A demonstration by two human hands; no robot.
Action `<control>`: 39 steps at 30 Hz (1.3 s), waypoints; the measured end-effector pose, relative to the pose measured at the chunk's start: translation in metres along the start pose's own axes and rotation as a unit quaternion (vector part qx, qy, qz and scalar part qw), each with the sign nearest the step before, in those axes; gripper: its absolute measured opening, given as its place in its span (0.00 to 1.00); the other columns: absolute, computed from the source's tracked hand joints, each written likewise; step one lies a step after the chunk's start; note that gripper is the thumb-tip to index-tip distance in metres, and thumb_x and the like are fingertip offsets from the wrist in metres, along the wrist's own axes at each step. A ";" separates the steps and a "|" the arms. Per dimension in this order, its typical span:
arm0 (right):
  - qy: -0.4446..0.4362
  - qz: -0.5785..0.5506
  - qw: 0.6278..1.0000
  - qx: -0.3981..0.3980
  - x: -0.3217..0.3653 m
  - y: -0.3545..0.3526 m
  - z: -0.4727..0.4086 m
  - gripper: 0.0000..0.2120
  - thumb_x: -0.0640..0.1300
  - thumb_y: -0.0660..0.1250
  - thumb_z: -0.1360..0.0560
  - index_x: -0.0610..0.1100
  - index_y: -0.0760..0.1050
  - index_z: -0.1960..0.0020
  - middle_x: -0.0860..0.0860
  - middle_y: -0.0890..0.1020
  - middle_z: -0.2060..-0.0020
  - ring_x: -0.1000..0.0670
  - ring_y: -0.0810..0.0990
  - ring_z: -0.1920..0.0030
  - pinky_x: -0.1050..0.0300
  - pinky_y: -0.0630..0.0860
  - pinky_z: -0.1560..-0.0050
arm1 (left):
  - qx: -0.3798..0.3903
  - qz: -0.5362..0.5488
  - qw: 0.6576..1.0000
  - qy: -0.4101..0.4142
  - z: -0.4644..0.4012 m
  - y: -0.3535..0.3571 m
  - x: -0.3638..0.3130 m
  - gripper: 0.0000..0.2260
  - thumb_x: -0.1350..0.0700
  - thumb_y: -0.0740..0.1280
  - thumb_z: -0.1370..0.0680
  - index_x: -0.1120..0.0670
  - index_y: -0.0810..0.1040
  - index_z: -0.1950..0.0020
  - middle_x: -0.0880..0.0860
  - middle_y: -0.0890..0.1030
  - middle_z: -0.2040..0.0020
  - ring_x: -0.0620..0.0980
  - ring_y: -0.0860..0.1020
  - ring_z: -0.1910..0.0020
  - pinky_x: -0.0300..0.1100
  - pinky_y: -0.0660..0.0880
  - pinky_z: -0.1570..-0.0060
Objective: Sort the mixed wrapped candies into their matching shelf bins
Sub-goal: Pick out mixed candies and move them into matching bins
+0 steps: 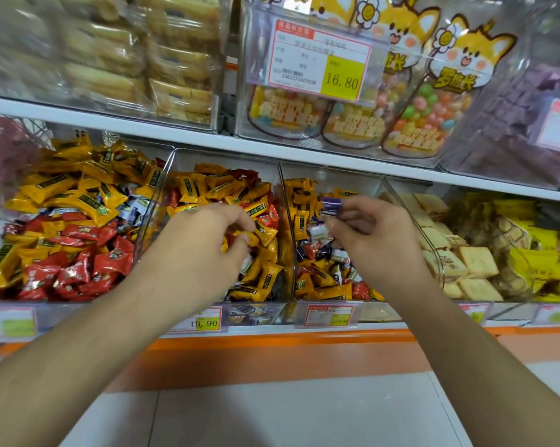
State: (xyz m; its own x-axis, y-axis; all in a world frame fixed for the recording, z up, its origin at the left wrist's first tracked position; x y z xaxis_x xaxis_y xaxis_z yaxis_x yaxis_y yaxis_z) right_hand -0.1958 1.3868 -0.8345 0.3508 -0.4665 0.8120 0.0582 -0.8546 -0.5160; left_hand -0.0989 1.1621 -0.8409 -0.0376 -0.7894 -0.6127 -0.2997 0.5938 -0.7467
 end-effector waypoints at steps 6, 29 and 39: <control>-0.064 0.064 0.984 0.156 0.031 0.059 0.014 0.18 0.44 0.71 0.19 0.57 0.79 0.31 0.64 0.83 0.43 0.63 0.80 0.40 0.63 0.78 0.39 | -0.044 -0.012 0.999 0.006 0.003 -0.018 0.007 0.11 0.54 0.66 0.19 0.45 0.79 0.37 0.41 0.79 0.42 0.38 0.73 0.48 0.28 0.66 0.51; -0.019 0.238 0.957 0.167 -0.041 0.044 0.004 0.13 0.37 0.73 0.22 0.55 0.87 0.50 0.61 0.85 0.58 0.62 0.82 0.55 0.70 0.78 0.54 | 0.145 -0.017 0.978 0.151 0.025 0.060 -0.034 0.24 0.49 0.62 0.16 0.36 0.63 0.21 0.29 0.60 0.23 0.25 0.56 0.29 0.18 0.49 0.36; -0.020 0.039 0.987 0.155 0.023 0.034 0.022 0.04 0.43 0.76 0.23 0.51 0.85 0.55 0.54 0.86 0.59 0.53 0.84 0.55 0.53 0.82 0.49 | 0.061 0.088 0.993 0.055 0.011 0.030 -0.021 0.23 0.45 0.69 0.21 0.39 0.69 0.26 0.36 0.76 0.38 0.35 0.77 0.42 0.41 0.78 0.40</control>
State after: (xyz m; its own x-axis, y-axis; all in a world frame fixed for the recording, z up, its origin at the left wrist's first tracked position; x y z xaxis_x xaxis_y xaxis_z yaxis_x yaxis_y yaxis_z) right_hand -0.1655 1.3516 -0.8395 0.4010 -0.5142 0.7582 0.3108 -0.7022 -0.6406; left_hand -0.0963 1.1986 -0.8532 -0.1856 -0.6806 -0.7088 -0.1625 0.7326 -0.6609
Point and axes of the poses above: each hand's wrist, its own z-axis away from the middle knuckle, its own y-axis out of the palm, x = y × z, the point moved 10 cm from there along -z, towards the middle knuckle
